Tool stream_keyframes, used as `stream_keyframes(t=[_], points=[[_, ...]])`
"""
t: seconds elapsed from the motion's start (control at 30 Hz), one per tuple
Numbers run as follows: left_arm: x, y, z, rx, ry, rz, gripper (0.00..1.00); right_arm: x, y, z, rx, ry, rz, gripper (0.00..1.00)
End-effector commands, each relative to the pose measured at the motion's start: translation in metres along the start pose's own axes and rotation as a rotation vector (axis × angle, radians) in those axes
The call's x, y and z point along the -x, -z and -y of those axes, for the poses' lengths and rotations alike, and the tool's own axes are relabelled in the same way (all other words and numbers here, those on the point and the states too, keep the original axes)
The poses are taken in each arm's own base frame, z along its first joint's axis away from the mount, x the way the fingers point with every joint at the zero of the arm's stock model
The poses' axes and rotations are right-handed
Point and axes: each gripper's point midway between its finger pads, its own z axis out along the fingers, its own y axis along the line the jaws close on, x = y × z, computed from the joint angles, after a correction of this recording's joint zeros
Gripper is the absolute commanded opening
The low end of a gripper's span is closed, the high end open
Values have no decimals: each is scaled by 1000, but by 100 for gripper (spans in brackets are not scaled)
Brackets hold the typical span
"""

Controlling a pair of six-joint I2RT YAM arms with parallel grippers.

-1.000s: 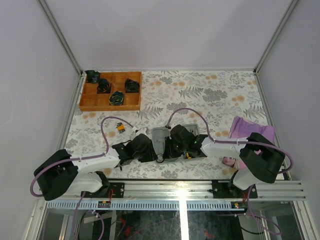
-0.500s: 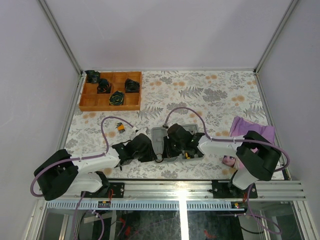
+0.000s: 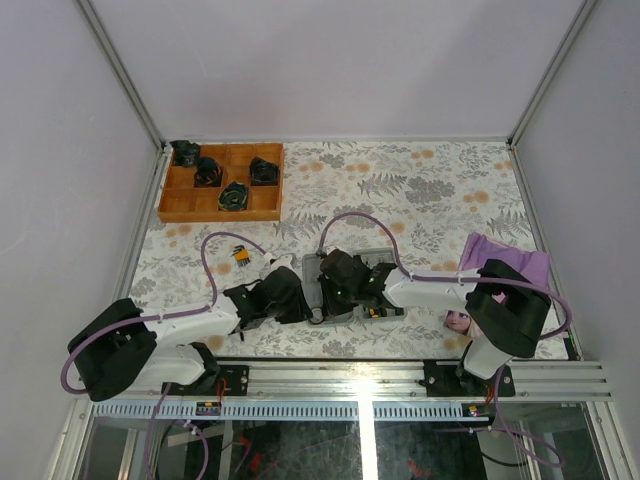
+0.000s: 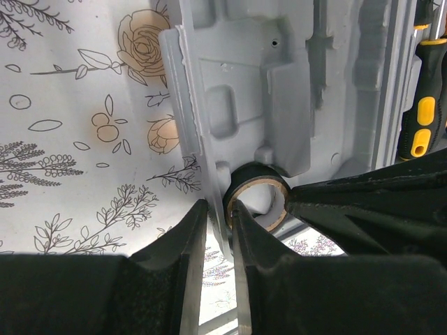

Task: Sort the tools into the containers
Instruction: Place the engineering item in the storage box.

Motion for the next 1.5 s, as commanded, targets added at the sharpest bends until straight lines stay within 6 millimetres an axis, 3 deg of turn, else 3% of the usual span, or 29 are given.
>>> stream_keyframes(t=[0.0, 0.4, 0.77, 0.9, 1.1, 1.23, 1.37, 1.47], points=[[6, -1, 17, -61, -13, 8, 16, -74, -26, 58, -233, 67, -212, 0], [8, -1, 21, -73, -19, 13, 16, -109, -35, 91, -369, 112, -396, 0], [9, 1, 24, -93, -25, 20, 16, -129, -45, 102, -400, 102, -498, 0], [11, 3, 22, -86, -16, 32, 21, -100, -36, 91, -388, 100, -374, 1], [22, 15, 24, -88, 12, 87, 37, -28, -9, 47, -231, 74, -84, 26], [34, 28, 26, -70, 22, 137, 47, 12, 16, 28, -182, 89, 83, 33], [53, 49, 20, -27, 43, 214, 52, 36, 40, 19, -152, 97, 213, 38], [67, 67, 5, 35, 79, 275, 56, 46, 59, 17, -130, 89, 298, 42]])
